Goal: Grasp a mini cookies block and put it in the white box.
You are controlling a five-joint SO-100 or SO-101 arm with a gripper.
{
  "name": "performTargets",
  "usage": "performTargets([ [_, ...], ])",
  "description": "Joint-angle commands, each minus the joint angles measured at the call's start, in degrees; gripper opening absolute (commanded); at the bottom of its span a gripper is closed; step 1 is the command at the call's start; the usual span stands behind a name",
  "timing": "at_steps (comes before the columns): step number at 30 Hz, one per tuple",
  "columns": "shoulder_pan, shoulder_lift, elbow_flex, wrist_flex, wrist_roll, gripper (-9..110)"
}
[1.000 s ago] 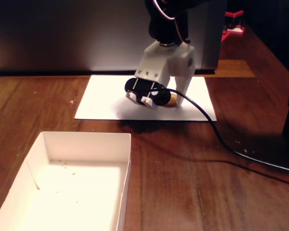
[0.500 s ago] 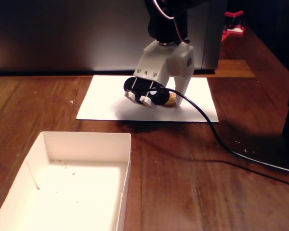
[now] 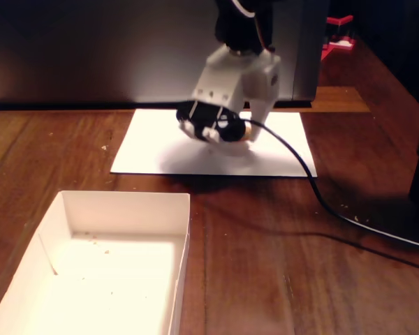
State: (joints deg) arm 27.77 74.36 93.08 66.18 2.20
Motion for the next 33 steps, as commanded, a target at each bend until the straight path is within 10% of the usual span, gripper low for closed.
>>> performTargets([
  [1, -0.8, 16.2, -4.4, -0.9, -2.3, 5],
  [33, -25.9, 40.3, -4.4, -0.4, -16.6, 6],
])
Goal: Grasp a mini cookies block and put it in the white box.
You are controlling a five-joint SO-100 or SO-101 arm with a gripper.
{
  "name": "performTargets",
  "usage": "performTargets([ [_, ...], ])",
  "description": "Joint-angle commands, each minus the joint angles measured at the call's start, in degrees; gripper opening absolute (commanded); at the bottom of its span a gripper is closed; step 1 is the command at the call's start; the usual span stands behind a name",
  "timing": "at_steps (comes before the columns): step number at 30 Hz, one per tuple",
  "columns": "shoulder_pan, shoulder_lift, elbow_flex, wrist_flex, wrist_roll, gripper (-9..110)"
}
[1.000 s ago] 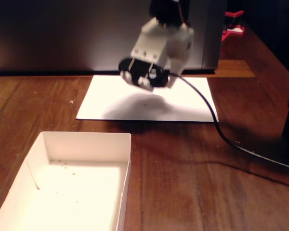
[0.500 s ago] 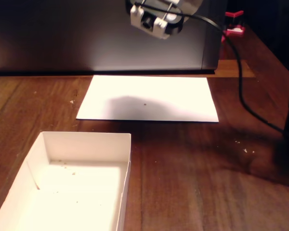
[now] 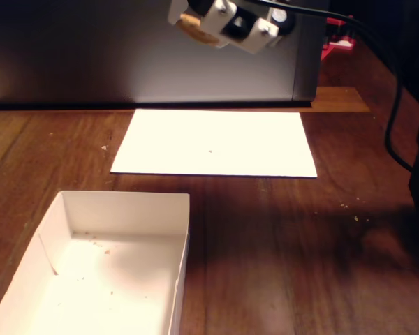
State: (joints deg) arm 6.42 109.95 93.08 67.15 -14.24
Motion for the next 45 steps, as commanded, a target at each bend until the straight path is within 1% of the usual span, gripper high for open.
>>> performTargets([
  [1, -6.1, 4.4, -4.3, -1.8, -0.1, 7],
  [9, -16.2, 0.4, -4.3, -6.2, 1.1, 8],
  [17, -22.5, -5.8, -4.4, -10.4, 6.6, 8],
  [28, -24.3, -15.8, -4.9, -15.6, 13.4, 8],
  [35, -23.8, -23.2, -5.0, -19.4, 15.2, 8],
  [45, -25.0, -26.5, -6.1, -23.7, 16.9, 9],
])
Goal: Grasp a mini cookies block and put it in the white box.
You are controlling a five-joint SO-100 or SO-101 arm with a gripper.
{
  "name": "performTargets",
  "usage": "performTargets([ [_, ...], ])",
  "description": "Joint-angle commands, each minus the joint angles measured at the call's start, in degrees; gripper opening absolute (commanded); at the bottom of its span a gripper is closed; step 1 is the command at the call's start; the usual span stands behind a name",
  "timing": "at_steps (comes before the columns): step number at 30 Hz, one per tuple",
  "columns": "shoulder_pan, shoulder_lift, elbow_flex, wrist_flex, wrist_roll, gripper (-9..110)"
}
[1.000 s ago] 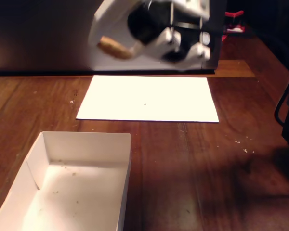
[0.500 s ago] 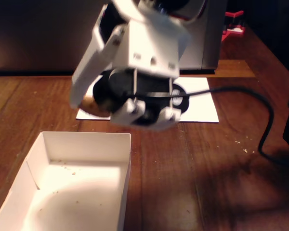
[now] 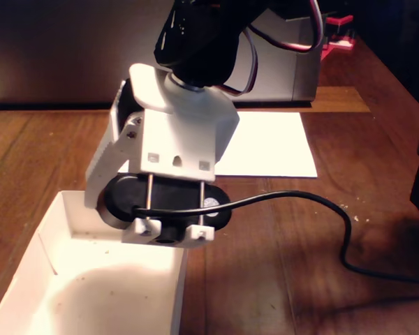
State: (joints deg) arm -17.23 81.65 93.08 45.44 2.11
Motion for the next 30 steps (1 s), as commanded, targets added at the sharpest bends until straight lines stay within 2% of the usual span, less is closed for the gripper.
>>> performTargets([
  [1, -1.6, 1.4, -6.2, -2.0, 0.8, 9],
  [11, -1.9, -0.4, -6.3, -2.0, 1.4, 10],
  [14, -1.9, -0.4, -6.3, -1.9, 1.0, 15],
  [16, -2.0, -0.6, -6.3, -1.8, 0.3, 26],
  [18, -2.1, -0.6, -6.3, -1.5, 0.0, 32],
  [24, -2.2, -0.7, -6.3, -1.1, -0.8, 35],
  [27, -2.1, -0.7, -6.3, -1.0, -1.1, 29],
  [30, -1.6, -0.6, -6.2, -0.8, -0.6, 6],
])
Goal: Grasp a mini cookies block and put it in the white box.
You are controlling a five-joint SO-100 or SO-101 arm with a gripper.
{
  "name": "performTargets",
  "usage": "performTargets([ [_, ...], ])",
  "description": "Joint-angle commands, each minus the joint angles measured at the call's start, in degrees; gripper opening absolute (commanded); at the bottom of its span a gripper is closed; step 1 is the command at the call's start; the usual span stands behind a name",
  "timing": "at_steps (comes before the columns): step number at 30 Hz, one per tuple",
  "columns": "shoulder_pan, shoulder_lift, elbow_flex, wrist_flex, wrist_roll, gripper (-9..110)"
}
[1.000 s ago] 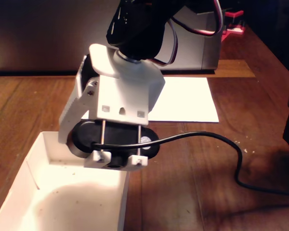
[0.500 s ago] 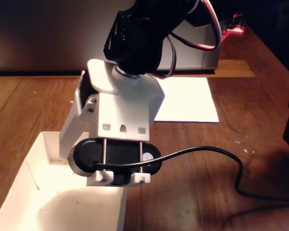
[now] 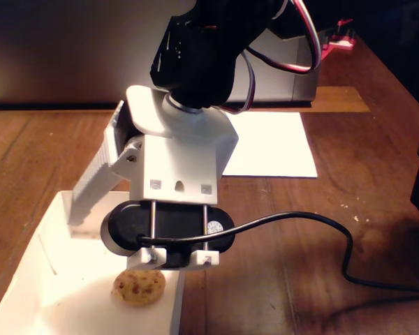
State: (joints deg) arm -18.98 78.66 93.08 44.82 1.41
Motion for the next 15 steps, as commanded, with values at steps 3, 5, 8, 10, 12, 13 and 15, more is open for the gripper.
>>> performTargets([
  [3, 0.8, 2.8, -6.3, 0.7, -0.2, 0],
  [5, 1.3, 3.7, -6.3, 1.8, -0.5, 0],
  [8, 2.4, 6.1, -6.5, 3.9, -1.4, 0],
  [10, 3.4, 7.9, -6.9, 5.9, -1.8, 0],
  [12, 4.8, 10.0, -7.1, 7.5, -2.1, 0],
  [13, 5.6, 11.2, -7.1, 8.3, -2.2, 0],
  [15, 7.0, 13.6, -7.2, 9.6, -2.7, 0],
])
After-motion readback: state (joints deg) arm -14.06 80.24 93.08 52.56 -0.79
